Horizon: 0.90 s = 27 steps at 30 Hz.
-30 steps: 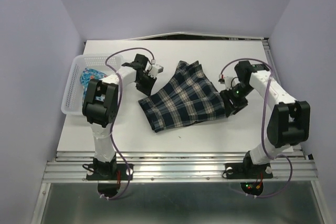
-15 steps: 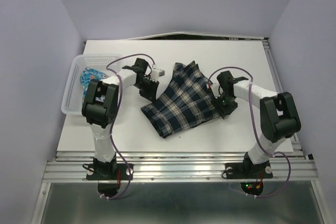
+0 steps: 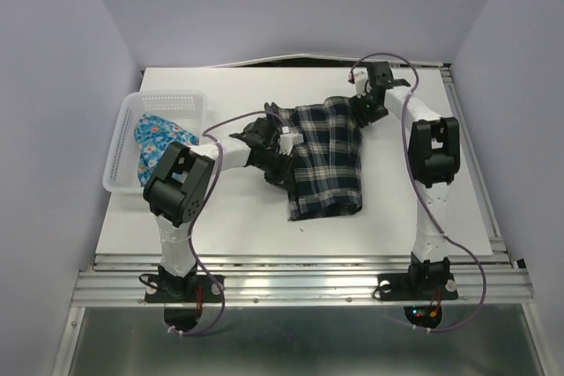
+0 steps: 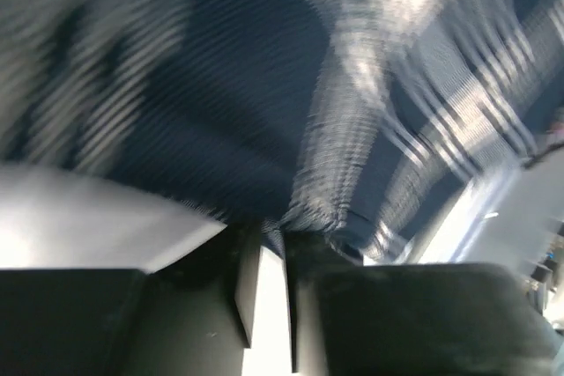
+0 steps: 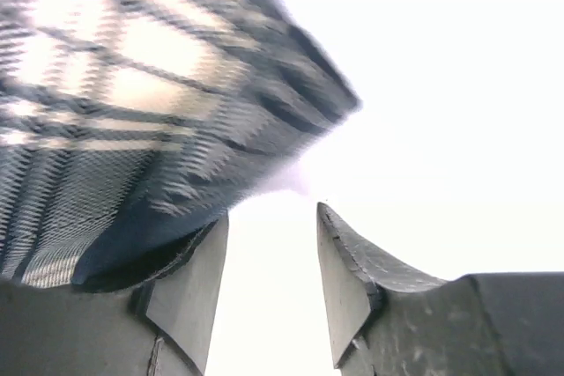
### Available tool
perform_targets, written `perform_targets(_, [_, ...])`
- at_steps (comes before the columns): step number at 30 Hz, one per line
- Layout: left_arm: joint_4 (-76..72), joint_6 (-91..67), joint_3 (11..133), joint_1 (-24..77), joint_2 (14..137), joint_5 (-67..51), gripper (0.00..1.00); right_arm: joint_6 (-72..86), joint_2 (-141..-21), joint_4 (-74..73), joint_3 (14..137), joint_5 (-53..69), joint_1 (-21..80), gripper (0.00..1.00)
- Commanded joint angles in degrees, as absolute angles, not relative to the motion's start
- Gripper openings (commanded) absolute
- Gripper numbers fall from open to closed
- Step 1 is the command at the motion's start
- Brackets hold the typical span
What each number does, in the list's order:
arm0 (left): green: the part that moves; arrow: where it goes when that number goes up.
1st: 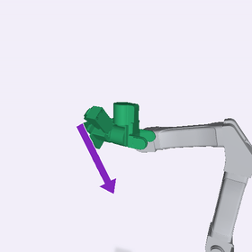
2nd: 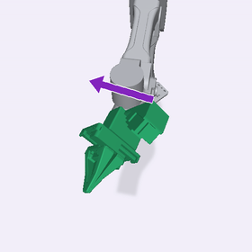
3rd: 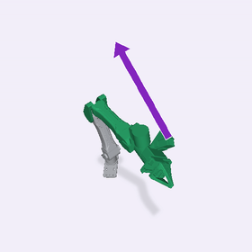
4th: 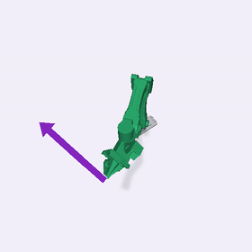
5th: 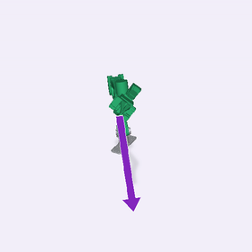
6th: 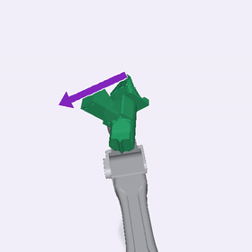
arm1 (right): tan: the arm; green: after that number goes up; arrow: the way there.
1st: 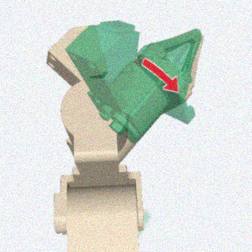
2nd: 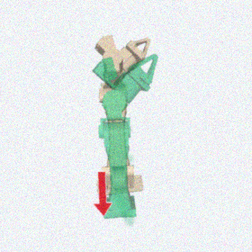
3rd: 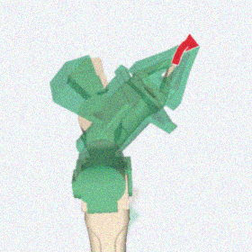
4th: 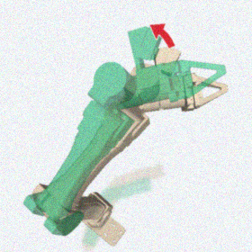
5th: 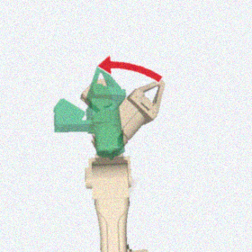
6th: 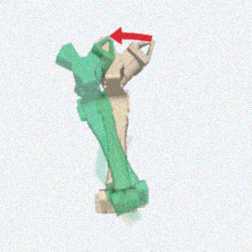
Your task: Fold and stack the skirts
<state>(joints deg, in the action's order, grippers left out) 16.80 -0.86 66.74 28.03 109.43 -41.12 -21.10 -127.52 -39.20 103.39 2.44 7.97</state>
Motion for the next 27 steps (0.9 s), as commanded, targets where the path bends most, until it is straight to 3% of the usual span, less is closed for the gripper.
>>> perform_targets(1, [-2.35, -19.12, 65.3, 33.21, 105.12, -49.13, 0.31, -22.93, -134.98, -39.11, 119.24, 5.54, 8.53, 0.59])
perform_targets(4, [-3.69, -20.39, 65.13, 34.63, 101.88, -48.17, 0.37, -25.74, -135.88, -40.95, 127.78, 2.2, 8.53, 0.68])
perform_targets(8, [-0.26, -15.04, 60.75, 29.12, 89.87, -41.77, 0.42, -29.7, -126.51, -44.19, 126.23, 5.0, 8.53, 0.8])
perform_targets(10, [-0.18, -13.19, 59.07, 25.16, 84.78, -39.91, 0.44, -30.41, -122.8, -46.48, 124.64, 6.32, 9.05, 0.81])
perform_targets(11, [-0.26, -12.31, 57.67, 23.22, 82.2, -38.16, 0.54, -31.02, -121.04, -47.97, 123.93, 6.85, 9.84, 0.81])
perform_targets(14, [2.27, -7.4, 58.79, 17.94, 77.26, -27.45, 0.65, -31.38, -115.15, -55.18, 120.86, 9.57, 13.69, 0.8])
perform_targets(18, [9.82, -5.88, 63.62, 12.75, 82.16, -24.08, 0.63, -29.71, -107.94, -61.08, 110.16, 12.12, 22.48, 0.76])
perform_targets(27, [9.93, -6.06, 68.73, 11.69, 92.98, -19.78, 0.59, -21.98, -97.3, -54.76, 83.0, 11.34, 37.69, 0.74])
